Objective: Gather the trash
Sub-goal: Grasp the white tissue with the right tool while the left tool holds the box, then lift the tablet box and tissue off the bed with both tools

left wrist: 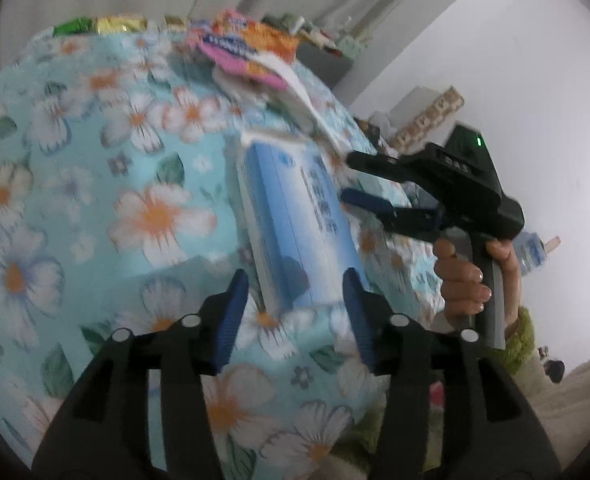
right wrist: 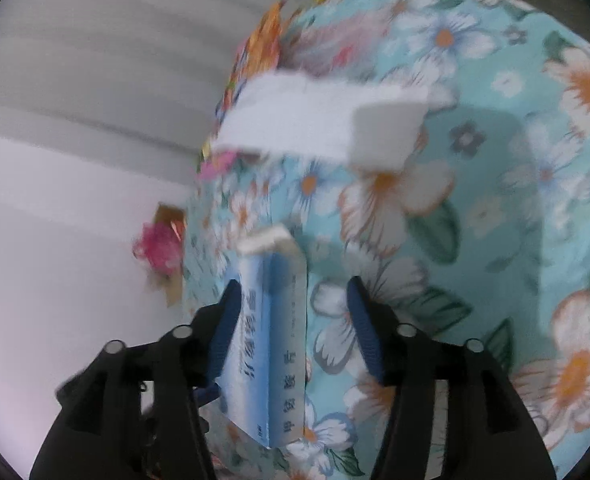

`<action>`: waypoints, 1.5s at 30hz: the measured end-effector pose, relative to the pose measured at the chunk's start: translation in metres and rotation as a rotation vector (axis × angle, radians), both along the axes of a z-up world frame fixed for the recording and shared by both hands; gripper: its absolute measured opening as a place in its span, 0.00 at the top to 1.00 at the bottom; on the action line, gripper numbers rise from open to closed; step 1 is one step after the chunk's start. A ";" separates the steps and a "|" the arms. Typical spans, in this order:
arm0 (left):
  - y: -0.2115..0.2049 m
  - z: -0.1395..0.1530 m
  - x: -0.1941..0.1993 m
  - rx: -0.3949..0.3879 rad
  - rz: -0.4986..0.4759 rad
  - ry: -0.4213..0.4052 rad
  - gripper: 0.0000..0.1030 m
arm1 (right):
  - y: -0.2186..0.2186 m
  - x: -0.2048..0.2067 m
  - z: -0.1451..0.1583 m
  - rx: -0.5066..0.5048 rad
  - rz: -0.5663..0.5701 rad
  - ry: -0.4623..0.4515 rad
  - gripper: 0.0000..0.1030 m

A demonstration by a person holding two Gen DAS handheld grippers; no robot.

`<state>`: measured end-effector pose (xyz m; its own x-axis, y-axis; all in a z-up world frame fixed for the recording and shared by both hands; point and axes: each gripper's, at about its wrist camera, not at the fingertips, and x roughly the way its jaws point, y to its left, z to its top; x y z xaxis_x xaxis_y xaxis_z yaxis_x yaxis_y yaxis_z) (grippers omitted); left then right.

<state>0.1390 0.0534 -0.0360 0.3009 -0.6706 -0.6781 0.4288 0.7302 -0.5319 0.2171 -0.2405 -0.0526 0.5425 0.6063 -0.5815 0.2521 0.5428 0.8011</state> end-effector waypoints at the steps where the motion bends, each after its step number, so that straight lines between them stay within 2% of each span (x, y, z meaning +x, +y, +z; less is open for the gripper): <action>1: 0.000 0.000 0.003 -0.002 0.006 0.000 0.52 | -0.006 -0.001 -0.001 0.009 -0.028 0.007 0.42; 4: -0.002 -0.003 0.008 0.006 0.019 0.015 0.51 | -0.022 -0.006 0.004 -0.048 -0.121 0.004 0.42; 7: -0.006 -0.005 0.013 0.006 0.022 0.023 0.51 | -0.026 -0.004 0.023 -0.149 -0.127 -0.038 0.42; 9: -0.008 -0.008 0.015 0.007 0.020 0.032 0.49 | -0.020 0.005 0.040 -0.286 -0.085 -0.076 0.40; 11: -0.014 -0.010 0.018 0.022 0.017 0.035 0.47 | -0.007 0.023 0.057 -0.454 -0.003 -0.125 0.33; 13: -0.017 -0.011 0.019 0.032 0.017 0.034 0.45 | 0.003 0.034 0.064 -0.550 0.075 -0.167 0.33; 15: -0.020 -0.012 0.019 0.039 0.022 0.034 0.43 | 0.017 0.053 0.064 -0.645 0.150 -0.184 0.33; 18: -0.022 -0.010 0.018 0.046 0.030 0.024 0.40 | 0.040 0.079 0.046 -0.774 0.235 -0.156 0.33; 19: -0.022 -0.009 0.017 0.048 0.032 0.020 0.39 | 0.046 0.085 0.039 -0.811 0.252 -0.150 0.33; 21: -0.022 -0.007 0.017 0.053 0.038 0.014 0.38 | 0.050 0.086 0.034 -0.856 0.246 -0.146 0.50; 23: -0.022 -0.006 0.017 0.062 0.042 0.010 0.37 | 0.048 0.081 0.038 -0.835 0.214 -0.154 0.77; 25: -0.021 -0.007 0.018 0.067 0.042 0.010 0.37 | 0.040 0.068 0.047 -0.776 0.176 -0.182 0.91; 28: -0.024 -0.008 0.018 0.072 0.035 0.014 0.37 | 0.022 0.045 0.063 -0.682 0.102 -0.217 0.94; 31: -0.028 -0.009 0.019 0.075 0.025 0.015 0.36 | -0.003 0.015 0.070 -0.552 0.044 -0.212 0.94; 35: -0.031 -0.009 0.021 0.082 0.024 0.003 0.27 | -0.024 -0.027 0.061 -0.401 0.011 -0.163 0.94; 37: -0.034 -0.008 0.023 0.086 0.030 -0.005 0.24 | -0.026 -0.044 0.048 -0.375 0.018 -0.112 0.94; 40: -0.039 -0.008 0.027 0.091 0.032 -0.006 0.19 | -0.022 -0.063 0.027 -0.392 0.040 -0.020 0.91; 42: -0.045 -0.008 0.030 0.103 0.038 -0.001 0.19 | -0.021 -0.074 0.015 -0.374 0.054 0.029 0.91; 44: -0.051 -0.009 0.035 0.116 0.048 0.002 0.18 | -0.025 -0.080 0.013 -0.338 0.054 0.046 0.76; 45: -0.053 -0.010 0.037 0.122 0.054 0.000 0.18 | -0.029 -0.083 0.014 -0.305 0.053 0.045 0.71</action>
